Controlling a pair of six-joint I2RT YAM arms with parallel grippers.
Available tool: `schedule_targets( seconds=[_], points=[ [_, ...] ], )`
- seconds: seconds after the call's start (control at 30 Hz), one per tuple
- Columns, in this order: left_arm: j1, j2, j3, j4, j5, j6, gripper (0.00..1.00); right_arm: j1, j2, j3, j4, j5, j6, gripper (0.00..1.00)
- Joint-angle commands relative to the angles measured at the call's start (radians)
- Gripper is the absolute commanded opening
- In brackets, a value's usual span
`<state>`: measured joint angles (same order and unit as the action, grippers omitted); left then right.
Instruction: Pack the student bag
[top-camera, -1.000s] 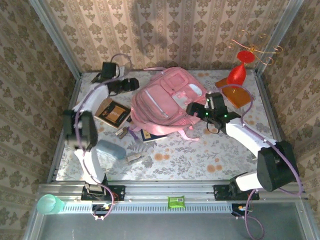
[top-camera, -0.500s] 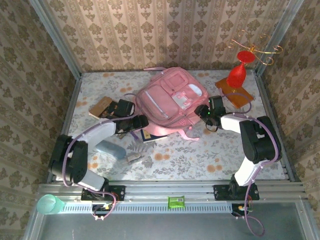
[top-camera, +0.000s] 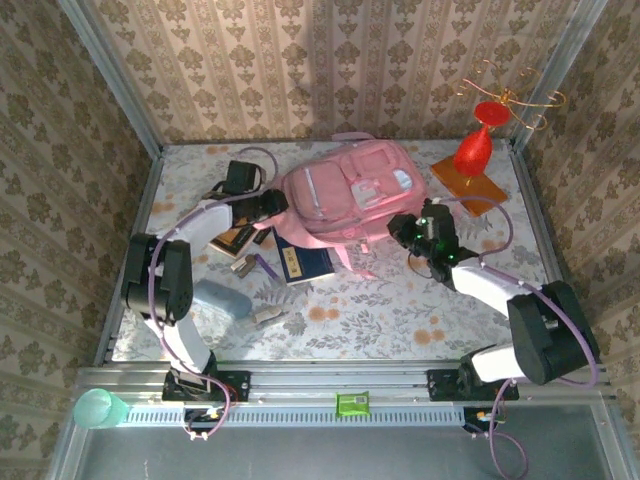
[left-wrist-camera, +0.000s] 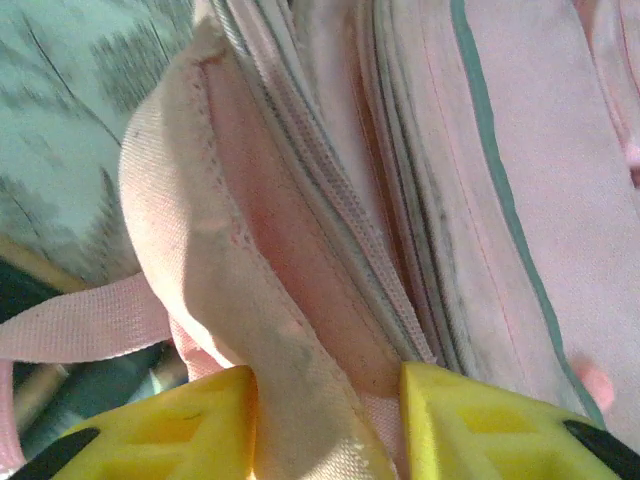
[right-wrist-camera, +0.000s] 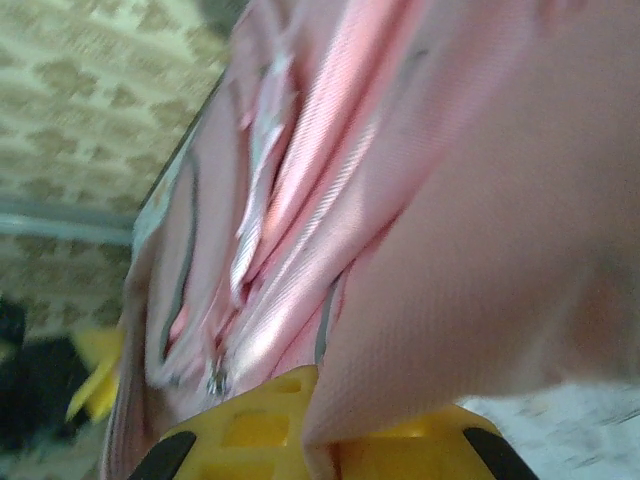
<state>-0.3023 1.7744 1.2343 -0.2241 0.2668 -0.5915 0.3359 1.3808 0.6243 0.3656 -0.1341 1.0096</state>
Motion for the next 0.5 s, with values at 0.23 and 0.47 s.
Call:
schedule_targets(
  seconds=[0.23, 0.47],
  points=[
    [0.016, -0.218, -0.126, -0.079, -0.331, 0.165, 0.82, 0.244, 0.043, -0.027, 0.183, 0.262, 0.235, 0.08],
    [-0.256, -0.627, -0.355, -0.181, -0.437, 0.195, 0.85, 0.324, -0.015, 0.063, 0.152, 0.378, 0.215, 0.06]
  ],
)
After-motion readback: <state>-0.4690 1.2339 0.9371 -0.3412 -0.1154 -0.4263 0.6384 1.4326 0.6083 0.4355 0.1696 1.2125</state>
